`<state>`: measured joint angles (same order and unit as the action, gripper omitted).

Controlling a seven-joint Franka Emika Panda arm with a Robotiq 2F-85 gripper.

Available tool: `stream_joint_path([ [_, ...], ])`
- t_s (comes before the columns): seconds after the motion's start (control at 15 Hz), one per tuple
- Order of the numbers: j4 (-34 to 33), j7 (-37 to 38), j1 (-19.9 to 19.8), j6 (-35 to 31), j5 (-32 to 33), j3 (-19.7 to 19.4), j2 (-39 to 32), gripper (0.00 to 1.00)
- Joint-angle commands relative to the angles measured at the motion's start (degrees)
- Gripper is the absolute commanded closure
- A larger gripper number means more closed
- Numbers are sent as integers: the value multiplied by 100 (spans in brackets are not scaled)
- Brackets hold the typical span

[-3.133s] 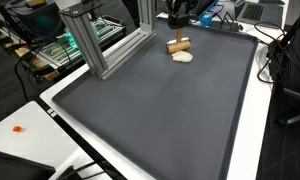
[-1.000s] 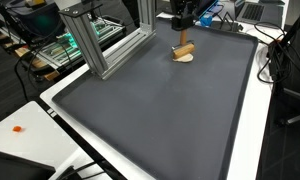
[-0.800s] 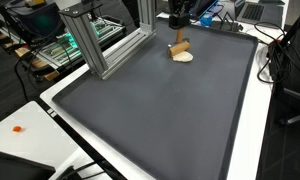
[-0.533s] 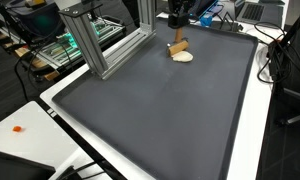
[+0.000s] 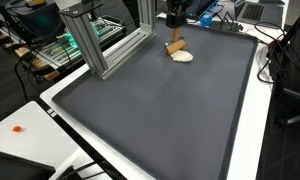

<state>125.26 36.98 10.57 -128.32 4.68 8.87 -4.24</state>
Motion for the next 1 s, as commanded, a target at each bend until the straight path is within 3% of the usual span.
stream_joint_path([
  [0.0,157,-287,-24,219,-149,-12,400,78],
  [0.93,493,-1294,-135,957,-237,22,1967,78],
])
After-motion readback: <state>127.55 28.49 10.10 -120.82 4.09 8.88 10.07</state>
